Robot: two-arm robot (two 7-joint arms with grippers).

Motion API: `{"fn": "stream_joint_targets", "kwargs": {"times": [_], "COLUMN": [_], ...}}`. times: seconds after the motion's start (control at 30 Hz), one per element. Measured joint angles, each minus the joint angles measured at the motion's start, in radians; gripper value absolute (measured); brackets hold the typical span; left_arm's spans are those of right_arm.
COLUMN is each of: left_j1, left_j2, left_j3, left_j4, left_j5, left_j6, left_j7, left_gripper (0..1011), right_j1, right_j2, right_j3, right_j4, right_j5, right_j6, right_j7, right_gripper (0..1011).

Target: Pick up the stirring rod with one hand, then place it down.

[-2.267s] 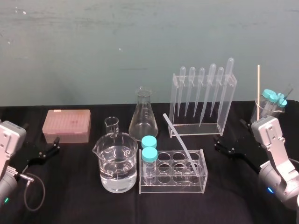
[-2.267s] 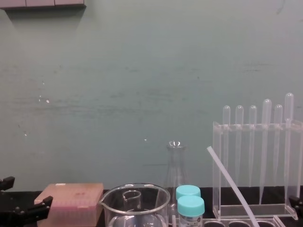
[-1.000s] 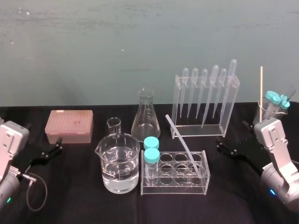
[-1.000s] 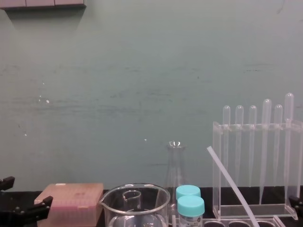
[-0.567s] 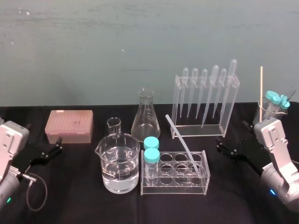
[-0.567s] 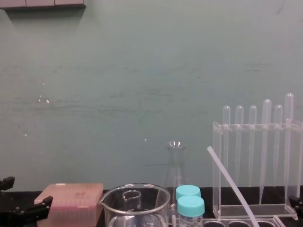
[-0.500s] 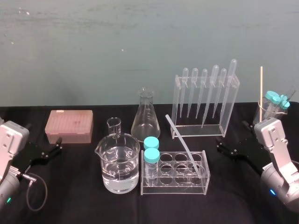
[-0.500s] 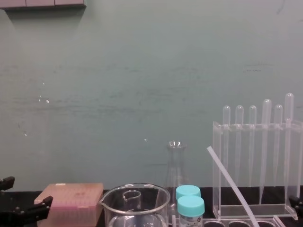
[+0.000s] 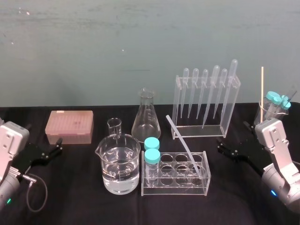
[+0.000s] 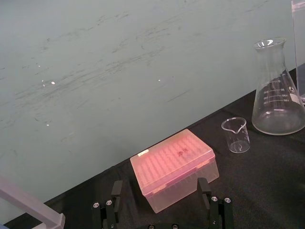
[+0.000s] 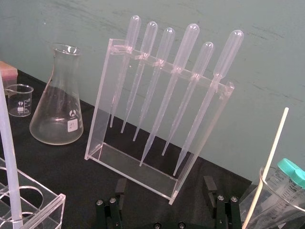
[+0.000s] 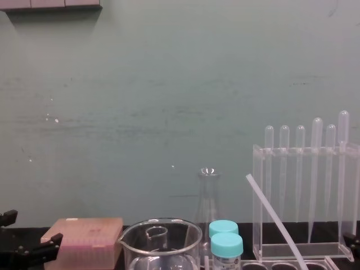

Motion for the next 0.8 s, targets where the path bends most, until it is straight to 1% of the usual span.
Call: {"fn": "stream_joint_targets", "kwargs": {"times": [0.37,0.8], "left_j1": [0.000,0.000], "left_j2": [0.000,0.000], "left_j3": [0.000,0.000], "left_j4": [0.000,0.000], "left_j5": [0.000,0.000], "left_j6": [0.000,0.000], "left_j7": [0.000,0.000], "left_gripper": [1000,1000], "right_j1": [0.000,-0.010], "right_j2": [0.000,-0.021], "right_j3": [0.000,0.029], "right_j4": [0.000,0.001], "right_j5": [0.000,-0.032], "right_j6": [0.000,-0.003], "right_j7": [0.000,0.015], "right_gripper": [1003,1003]}}
